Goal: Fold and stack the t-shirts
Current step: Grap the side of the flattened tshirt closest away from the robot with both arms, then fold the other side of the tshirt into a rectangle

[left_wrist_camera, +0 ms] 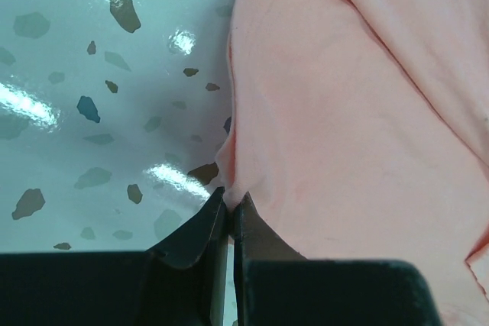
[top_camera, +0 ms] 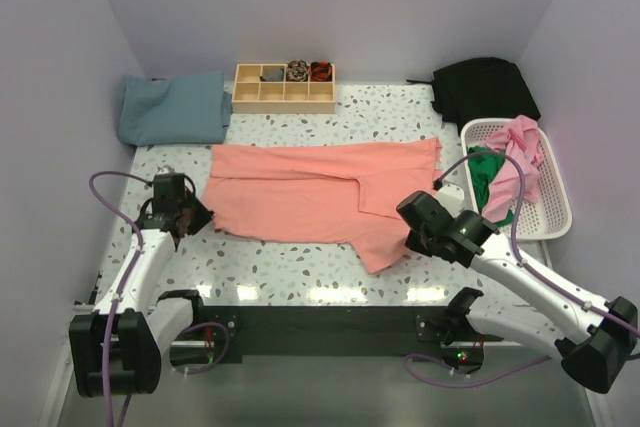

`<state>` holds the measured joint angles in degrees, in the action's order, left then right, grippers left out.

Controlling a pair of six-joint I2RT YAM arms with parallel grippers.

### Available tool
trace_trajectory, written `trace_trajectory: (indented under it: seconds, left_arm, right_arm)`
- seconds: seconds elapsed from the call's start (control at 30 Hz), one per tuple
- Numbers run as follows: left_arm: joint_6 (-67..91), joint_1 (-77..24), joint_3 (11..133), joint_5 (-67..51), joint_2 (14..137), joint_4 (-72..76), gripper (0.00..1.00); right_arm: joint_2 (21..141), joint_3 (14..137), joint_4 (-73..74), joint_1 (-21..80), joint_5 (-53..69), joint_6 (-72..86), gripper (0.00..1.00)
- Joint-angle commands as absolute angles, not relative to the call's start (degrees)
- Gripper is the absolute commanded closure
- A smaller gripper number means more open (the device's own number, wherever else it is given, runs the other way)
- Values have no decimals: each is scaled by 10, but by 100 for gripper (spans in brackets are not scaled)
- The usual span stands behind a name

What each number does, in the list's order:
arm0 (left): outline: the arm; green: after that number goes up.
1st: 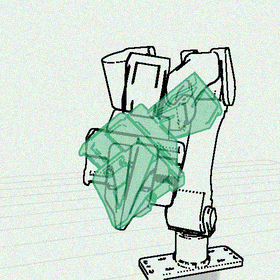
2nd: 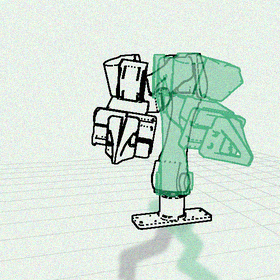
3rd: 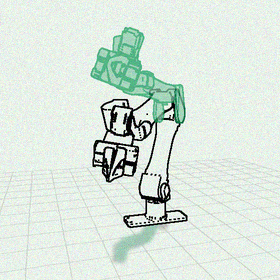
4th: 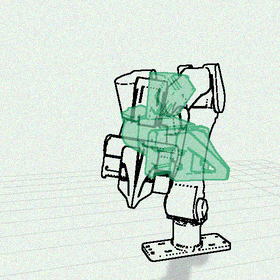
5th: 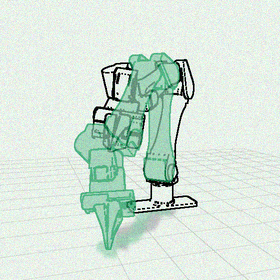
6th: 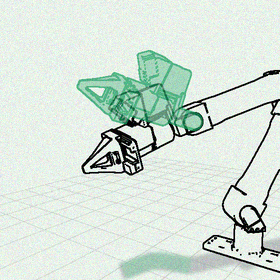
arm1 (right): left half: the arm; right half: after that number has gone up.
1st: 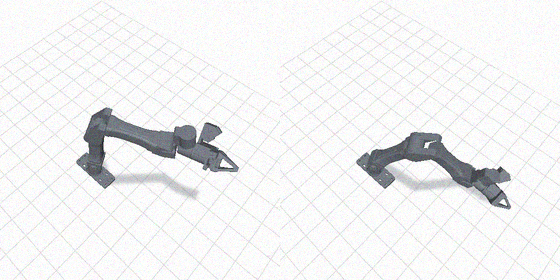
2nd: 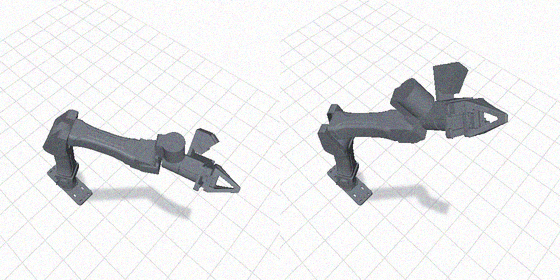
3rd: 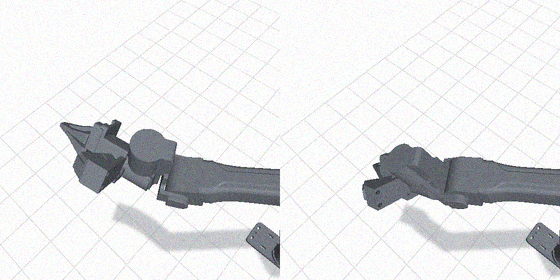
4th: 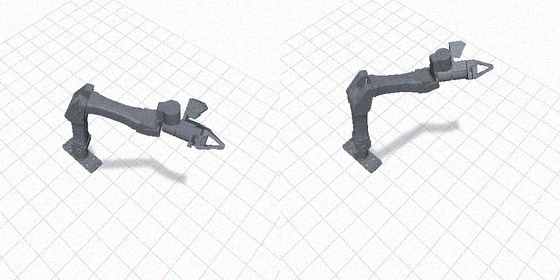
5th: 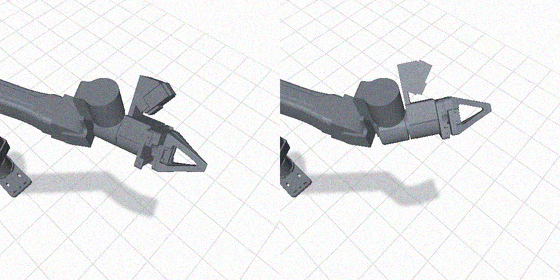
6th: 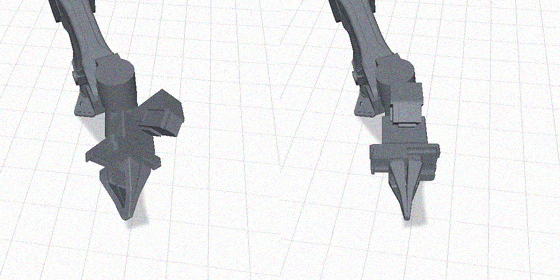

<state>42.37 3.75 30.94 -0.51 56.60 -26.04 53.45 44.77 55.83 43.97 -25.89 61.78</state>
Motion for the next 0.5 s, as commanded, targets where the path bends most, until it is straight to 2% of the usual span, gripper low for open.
trace_trajectory:
  seconds: [0.0,0.47]
  left_arm:
    - [409,40,341,20,560,-283,100]
    - [400,41,365,41,597,-265,100]
  right_arm:
    - [538,496,570,440,-356,593,100]
    - [556,533,532,412,-439,538,100]
